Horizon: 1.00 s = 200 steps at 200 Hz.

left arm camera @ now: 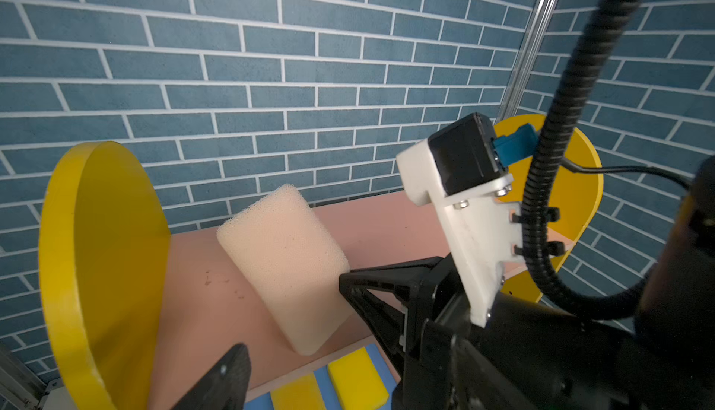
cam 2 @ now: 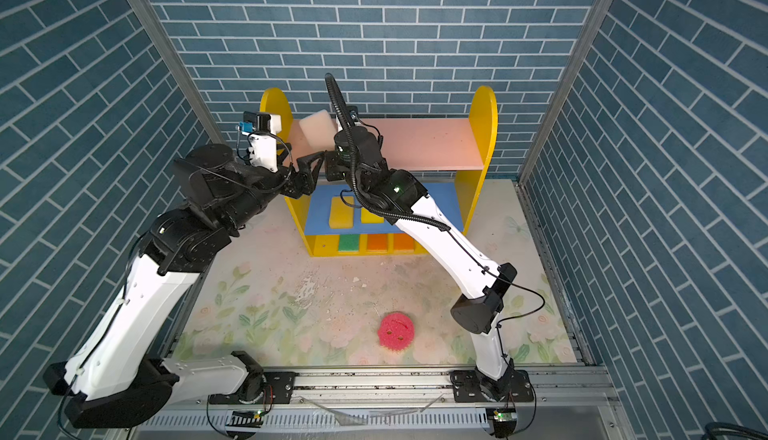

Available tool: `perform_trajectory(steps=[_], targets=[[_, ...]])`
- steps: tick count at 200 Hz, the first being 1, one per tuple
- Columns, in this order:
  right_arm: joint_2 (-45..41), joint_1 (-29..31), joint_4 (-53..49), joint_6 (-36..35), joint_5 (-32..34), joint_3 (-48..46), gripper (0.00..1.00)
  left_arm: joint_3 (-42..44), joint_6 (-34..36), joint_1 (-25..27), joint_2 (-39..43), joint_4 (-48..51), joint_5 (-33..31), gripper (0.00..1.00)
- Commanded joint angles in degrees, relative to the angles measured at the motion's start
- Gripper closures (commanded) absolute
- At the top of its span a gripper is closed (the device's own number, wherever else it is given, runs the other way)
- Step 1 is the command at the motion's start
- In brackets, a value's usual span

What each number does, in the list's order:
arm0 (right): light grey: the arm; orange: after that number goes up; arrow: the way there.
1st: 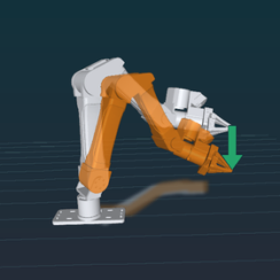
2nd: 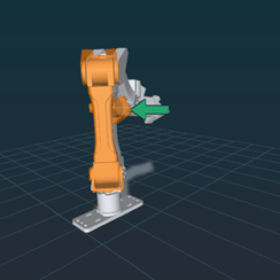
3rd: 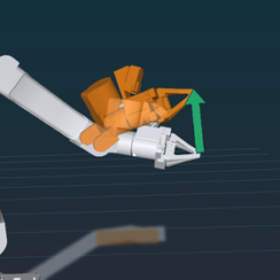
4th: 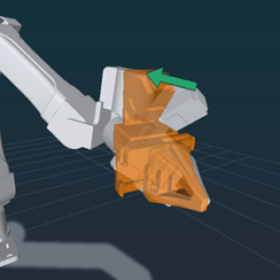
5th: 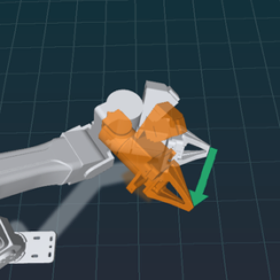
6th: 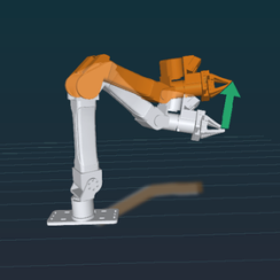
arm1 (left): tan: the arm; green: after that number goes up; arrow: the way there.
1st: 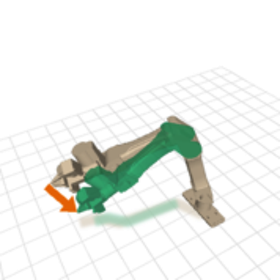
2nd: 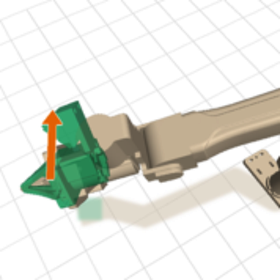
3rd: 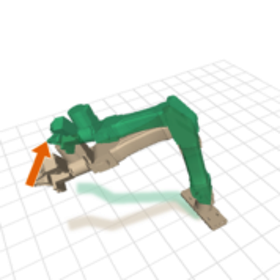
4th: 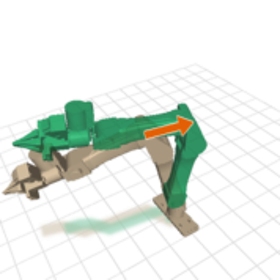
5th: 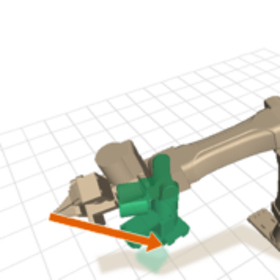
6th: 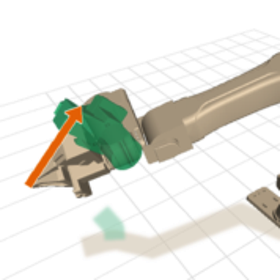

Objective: Place and organize the cleaning sponges onto the shelf
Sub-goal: 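Lift the beige sponge up to the pink top shelf while the left gripper rises alongside, then lower the beige sponge onto the pink top shelf and open the right gripper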

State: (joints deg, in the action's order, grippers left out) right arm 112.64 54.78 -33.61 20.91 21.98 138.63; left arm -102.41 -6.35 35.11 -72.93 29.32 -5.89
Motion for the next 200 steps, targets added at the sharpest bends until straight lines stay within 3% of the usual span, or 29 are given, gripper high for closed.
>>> perform_trajectory(steps=[1, 69, 200], targets=[[0.8, -0.6, -2.8, 3.5, -2.0, 2.5, 0.95, -1.5, 0.6, -0.4, -1.1, 0.9, 0.3, 0.17], [0.6, -1.2, -2.8, 4.8, -3.9, 1.9, 0.78, -0.6, -1.0, -3.5, -3.1, -0.2, 0.7, 0.17], [-5.0, -1.4, 1.0, 5.9, -5.9, -5.6, 0.68, -0.9, -2.8, -8.5, -6.9, -0.4, 4.2, 0.18]])
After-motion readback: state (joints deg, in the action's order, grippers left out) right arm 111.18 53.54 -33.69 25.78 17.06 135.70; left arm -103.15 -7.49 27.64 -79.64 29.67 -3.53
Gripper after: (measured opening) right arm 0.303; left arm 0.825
